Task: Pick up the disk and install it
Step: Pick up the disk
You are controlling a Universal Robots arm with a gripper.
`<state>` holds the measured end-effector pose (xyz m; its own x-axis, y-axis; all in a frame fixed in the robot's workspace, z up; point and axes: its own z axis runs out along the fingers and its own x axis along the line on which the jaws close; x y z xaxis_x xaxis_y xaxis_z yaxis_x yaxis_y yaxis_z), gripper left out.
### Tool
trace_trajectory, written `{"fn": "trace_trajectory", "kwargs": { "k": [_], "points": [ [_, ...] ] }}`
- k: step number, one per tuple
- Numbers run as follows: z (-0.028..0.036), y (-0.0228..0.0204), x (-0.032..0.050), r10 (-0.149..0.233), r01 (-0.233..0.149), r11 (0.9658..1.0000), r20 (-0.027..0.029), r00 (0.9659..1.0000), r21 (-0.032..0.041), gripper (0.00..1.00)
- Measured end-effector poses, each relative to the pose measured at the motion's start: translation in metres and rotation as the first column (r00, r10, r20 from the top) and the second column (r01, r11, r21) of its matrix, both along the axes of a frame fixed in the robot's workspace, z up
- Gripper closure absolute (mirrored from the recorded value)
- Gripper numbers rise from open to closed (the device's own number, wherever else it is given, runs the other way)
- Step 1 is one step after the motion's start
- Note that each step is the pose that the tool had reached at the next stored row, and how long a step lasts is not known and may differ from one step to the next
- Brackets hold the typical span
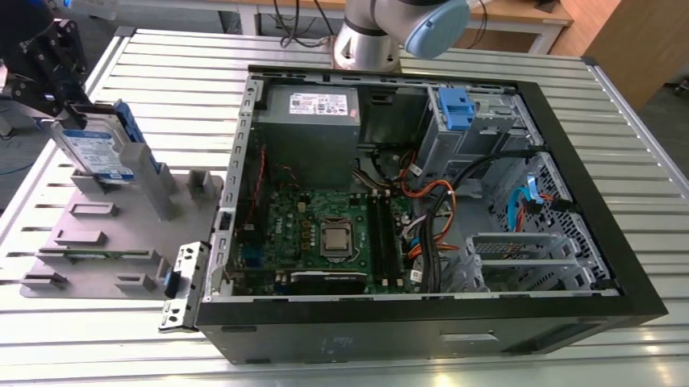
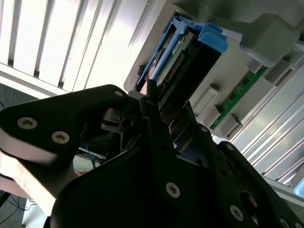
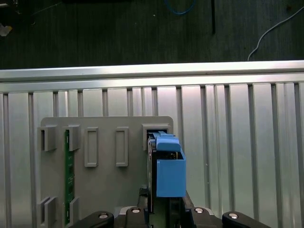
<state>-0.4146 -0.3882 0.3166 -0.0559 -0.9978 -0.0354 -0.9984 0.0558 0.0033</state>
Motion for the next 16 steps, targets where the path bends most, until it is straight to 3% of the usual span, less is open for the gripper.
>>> {"fn": "trace_trajectory", "kwargs": {
  "k": [9,16],
  "points": [
    [0.0006,0.0,0.0,0.0,0.0,1.0,-0.0003,1.0,-0.0002,0.65],
    [0.0088,0.0,0.0,0.0,0.0,1.0,-0.0001,1.0,-0.0001,0.65]
  ]
}}
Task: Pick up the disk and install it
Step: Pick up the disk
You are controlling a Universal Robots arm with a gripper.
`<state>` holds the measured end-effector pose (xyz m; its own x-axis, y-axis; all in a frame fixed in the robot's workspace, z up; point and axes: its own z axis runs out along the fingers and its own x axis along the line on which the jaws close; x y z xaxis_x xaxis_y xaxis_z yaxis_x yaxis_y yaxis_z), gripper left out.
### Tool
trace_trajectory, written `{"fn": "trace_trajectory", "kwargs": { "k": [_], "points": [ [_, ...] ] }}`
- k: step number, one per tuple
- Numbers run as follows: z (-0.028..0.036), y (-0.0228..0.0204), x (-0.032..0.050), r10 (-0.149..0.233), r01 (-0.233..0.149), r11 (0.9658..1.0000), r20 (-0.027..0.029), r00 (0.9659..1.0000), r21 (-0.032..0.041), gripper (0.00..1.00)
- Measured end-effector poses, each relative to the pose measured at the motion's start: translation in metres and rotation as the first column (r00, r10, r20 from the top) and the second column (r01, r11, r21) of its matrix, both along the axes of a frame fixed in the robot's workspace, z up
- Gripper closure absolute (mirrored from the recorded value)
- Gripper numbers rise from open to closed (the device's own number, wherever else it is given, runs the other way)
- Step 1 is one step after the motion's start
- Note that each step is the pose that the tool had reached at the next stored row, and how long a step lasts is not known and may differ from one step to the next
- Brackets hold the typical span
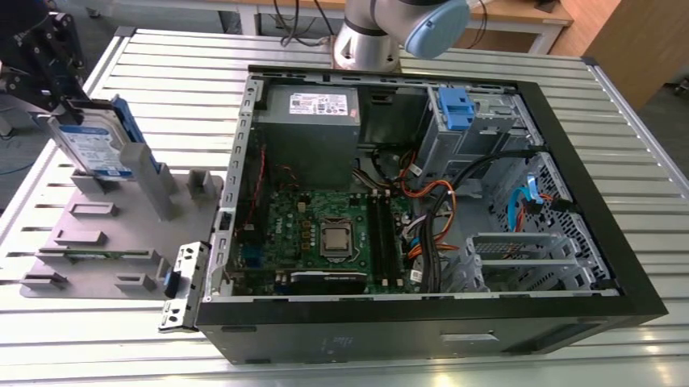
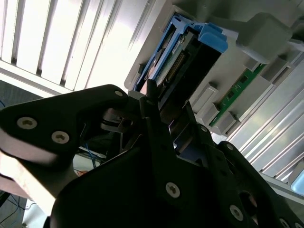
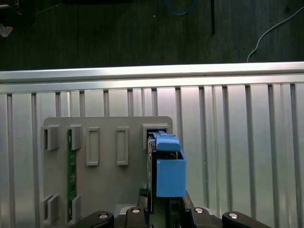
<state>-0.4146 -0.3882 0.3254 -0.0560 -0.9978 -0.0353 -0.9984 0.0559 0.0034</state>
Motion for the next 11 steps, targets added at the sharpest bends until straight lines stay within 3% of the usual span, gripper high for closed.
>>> {"fn": "trace_trajectory", "kwargs": {
  "k": [11],
  "points": [
    [0.0225,0.0,0.0,0.0,0.0,1.0,0.0,1.0,0.0,0.65]
  ]
}}
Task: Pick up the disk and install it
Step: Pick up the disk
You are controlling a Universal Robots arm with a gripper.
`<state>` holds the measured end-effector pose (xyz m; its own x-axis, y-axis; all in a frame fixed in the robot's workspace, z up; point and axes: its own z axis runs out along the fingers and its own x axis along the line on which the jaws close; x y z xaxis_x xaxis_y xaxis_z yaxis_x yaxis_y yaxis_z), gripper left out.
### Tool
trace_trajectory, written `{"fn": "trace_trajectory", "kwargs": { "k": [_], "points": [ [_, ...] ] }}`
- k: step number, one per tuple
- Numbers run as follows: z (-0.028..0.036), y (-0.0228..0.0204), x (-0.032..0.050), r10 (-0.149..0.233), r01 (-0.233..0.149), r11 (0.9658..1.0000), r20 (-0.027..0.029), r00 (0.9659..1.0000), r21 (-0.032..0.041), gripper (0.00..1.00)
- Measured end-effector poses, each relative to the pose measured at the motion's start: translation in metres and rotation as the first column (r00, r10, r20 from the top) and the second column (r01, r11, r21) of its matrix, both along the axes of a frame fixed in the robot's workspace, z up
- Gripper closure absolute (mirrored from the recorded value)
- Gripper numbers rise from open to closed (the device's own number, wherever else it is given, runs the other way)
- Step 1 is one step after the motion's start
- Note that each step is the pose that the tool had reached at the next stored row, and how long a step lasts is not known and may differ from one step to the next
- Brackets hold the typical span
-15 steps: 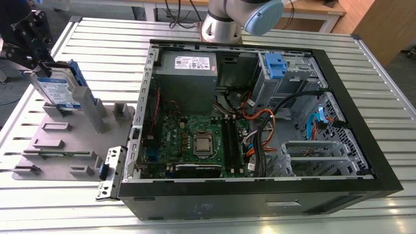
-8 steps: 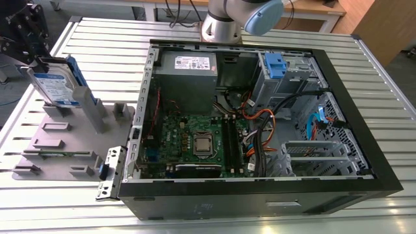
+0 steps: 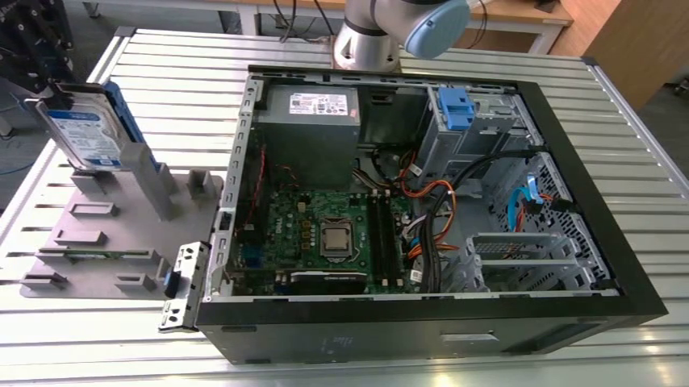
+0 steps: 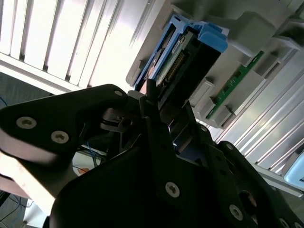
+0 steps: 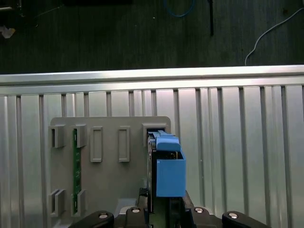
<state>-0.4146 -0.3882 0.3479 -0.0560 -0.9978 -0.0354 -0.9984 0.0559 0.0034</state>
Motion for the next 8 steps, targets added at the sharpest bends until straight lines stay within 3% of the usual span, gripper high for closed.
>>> {"fn": "trace_trajectory", "kwargs": {
  "k": [4,8],
  "points": [
    [0.0077,0.0,0.0,0.0,0.0,1.0,0.0001,1.0,0.0,0.65],
    [0.0078,0.0,0.0,0.0,0.0,1.0,0.0003,1.0,0.0002,0.65]
  ]
}}
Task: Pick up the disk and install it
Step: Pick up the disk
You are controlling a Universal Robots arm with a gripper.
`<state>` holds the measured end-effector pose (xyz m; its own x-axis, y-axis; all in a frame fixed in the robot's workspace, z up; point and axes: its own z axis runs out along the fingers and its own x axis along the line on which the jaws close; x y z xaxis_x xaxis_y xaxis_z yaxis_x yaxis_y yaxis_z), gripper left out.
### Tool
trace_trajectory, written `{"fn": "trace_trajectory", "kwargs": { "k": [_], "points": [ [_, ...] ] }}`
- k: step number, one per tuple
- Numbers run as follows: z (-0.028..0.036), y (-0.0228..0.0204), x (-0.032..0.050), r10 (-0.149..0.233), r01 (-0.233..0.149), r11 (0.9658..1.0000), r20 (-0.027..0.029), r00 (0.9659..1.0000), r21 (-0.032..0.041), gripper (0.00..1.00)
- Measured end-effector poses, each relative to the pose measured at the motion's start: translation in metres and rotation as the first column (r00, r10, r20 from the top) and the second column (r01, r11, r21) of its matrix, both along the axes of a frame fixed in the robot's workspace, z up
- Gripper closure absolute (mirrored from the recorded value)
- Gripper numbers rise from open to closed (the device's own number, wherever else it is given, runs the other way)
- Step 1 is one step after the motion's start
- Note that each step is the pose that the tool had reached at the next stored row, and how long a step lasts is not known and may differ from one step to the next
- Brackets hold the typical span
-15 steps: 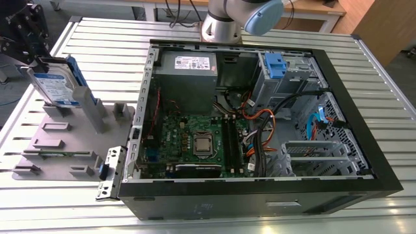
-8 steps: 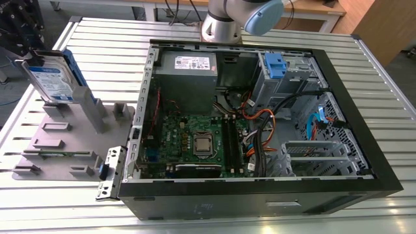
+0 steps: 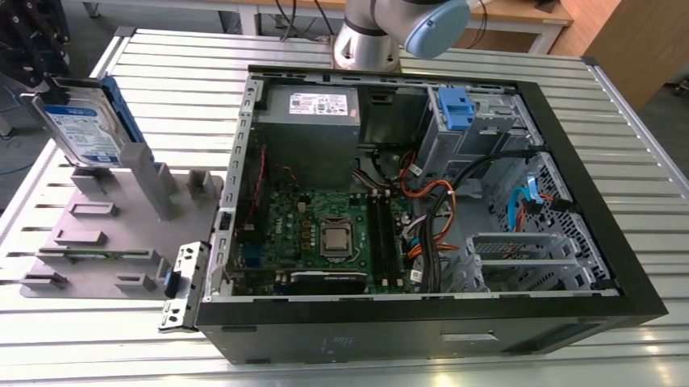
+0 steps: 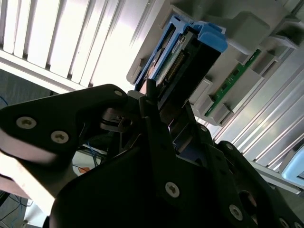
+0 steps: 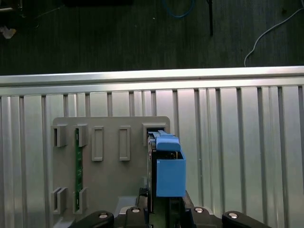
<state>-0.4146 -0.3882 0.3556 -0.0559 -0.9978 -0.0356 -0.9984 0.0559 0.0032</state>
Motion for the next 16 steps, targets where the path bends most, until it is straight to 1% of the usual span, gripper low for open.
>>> {"fn": "trace_trajectory", "kwargs": {
  "k": [3,5,12,13,16],
  "points": [
    [0.0003,0.0,0.0,0.0,0.0,1.0,-0.0002,1.0,-0.0002,0.65],
    [0.0025,0.0,0.0,0.0,0.0,1.0,-0.0006,1.0,-0.0004,0.65],
    [0.0147,0.0,0.0,0.0,0.0,1.0,-0.0002,1.0,-0.0002,0.65],
    [0.0156,0.0,0.0,0.0,0.0,1.0,-0.0003,1.0,-0.0002,0.65],
    [0.0156,0.0,0.0,0.0,0.0,1.0,0.0,1.0,0.0,0.65]
  ]
}}
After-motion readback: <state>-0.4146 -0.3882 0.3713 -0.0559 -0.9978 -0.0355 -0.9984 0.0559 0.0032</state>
